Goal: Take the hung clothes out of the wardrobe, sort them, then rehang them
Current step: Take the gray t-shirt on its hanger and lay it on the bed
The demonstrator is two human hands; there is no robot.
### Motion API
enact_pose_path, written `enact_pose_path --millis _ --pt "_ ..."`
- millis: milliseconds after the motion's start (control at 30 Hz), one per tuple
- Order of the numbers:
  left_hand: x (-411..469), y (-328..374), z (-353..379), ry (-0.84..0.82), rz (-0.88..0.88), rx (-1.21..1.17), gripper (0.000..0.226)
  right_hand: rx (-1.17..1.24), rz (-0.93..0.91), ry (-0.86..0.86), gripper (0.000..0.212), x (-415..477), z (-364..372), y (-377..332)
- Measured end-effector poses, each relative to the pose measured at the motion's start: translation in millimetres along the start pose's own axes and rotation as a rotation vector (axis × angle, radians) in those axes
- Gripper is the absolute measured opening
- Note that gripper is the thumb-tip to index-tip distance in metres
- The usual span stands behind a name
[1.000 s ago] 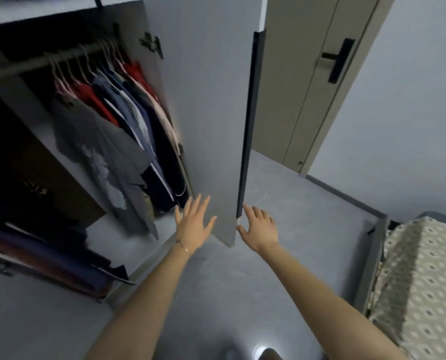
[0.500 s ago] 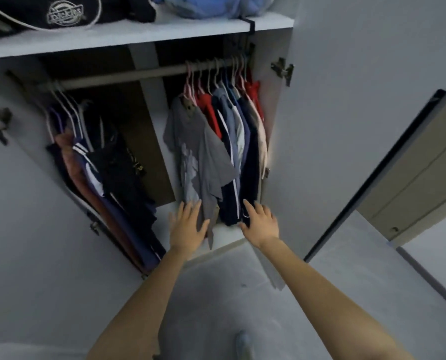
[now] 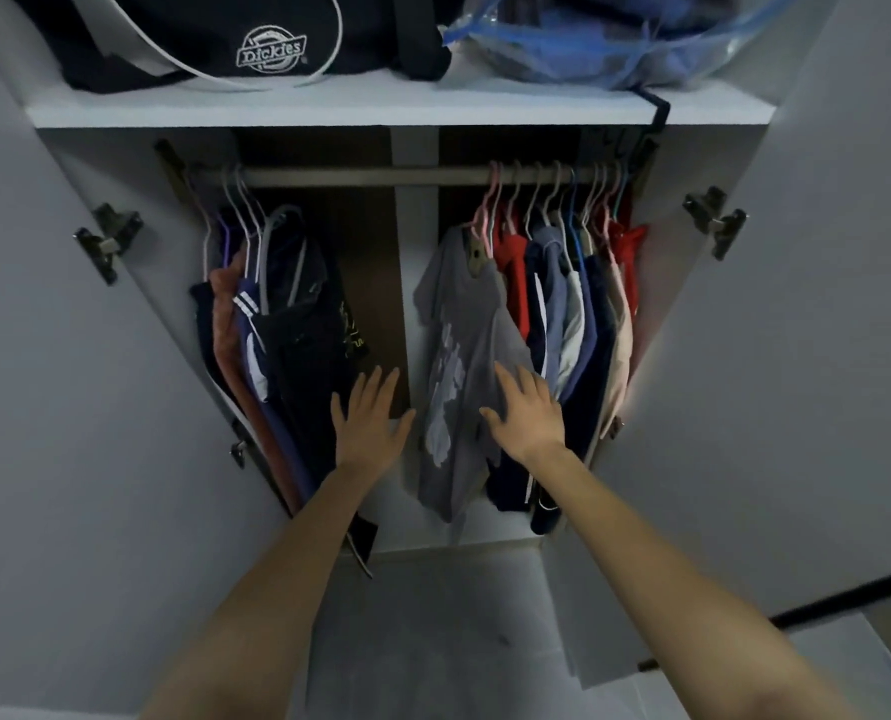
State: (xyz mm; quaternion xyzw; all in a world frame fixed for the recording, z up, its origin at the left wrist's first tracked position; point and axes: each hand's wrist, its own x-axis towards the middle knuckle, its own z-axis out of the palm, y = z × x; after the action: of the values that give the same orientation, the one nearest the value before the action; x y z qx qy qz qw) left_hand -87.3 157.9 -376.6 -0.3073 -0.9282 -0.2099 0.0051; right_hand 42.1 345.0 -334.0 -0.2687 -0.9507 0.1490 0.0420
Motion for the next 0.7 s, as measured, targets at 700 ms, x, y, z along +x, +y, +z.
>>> enact_pose_path --millis 700 --pt "192 -36 -19 0.025 0.169 -0.064 0.062 0.134 0.177 0.247 0.039 200 -52 -39"
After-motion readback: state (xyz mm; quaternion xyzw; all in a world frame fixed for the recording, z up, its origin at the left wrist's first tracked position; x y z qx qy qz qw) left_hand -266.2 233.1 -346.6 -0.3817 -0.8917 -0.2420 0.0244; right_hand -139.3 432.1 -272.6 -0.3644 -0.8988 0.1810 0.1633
